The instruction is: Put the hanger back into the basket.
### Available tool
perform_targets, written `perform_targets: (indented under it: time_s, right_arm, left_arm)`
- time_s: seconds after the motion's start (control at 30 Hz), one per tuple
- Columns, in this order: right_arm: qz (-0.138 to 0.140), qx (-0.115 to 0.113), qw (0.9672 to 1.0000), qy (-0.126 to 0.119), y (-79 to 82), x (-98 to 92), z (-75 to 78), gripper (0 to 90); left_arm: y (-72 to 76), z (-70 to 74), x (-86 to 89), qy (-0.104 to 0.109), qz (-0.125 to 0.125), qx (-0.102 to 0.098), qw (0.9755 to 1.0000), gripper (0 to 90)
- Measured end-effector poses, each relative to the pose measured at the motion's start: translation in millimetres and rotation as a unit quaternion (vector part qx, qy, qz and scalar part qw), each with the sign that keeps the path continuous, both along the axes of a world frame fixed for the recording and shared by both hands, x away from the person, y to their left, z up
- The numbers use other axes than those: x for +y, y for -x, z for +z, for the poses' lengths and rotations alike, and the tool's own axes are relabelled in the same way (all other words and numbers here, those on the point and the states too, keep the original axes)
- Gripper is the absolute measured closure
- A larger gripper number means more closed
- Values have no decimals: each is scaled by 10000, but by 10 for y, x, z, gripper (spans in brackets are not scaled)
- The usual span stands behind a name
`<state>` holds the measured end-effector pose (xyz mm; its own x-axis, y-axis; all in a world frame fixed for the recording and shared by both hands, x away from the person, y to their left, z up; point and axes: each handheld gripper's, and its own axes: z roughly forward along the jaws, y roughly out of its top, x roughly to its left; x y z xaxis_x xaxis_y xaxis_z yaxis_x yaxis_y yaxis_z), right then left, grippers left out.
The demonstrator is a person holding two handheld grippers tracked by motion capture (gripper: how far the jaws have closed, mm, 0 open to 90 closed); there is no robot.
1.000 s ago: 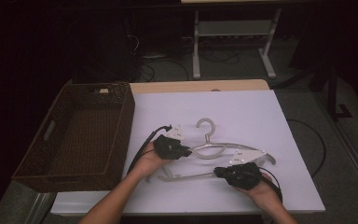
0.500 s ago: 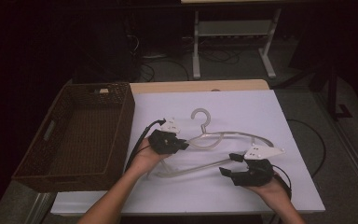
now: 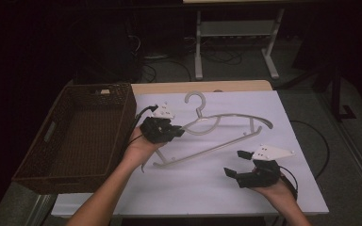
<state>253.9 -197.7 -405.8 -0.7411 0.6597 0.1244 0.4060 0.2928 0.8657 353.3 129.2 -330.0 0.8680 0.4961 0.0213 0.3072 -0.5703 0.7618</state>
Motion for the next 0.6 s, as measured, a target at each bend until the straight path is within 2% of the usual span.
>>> perform_targets:
  time_s: [0.3,0.6]
  right_arm:
    - [-48,-49,10000,-17,-18,-31,-2,175]
    - [-112,-67,9999,-39,-22,-42,-3,163]
  left_arm:
    - [-3,226,215,12,203,-77,9998,828]
    - [-19,485,573,54,498,-173,9986,828]
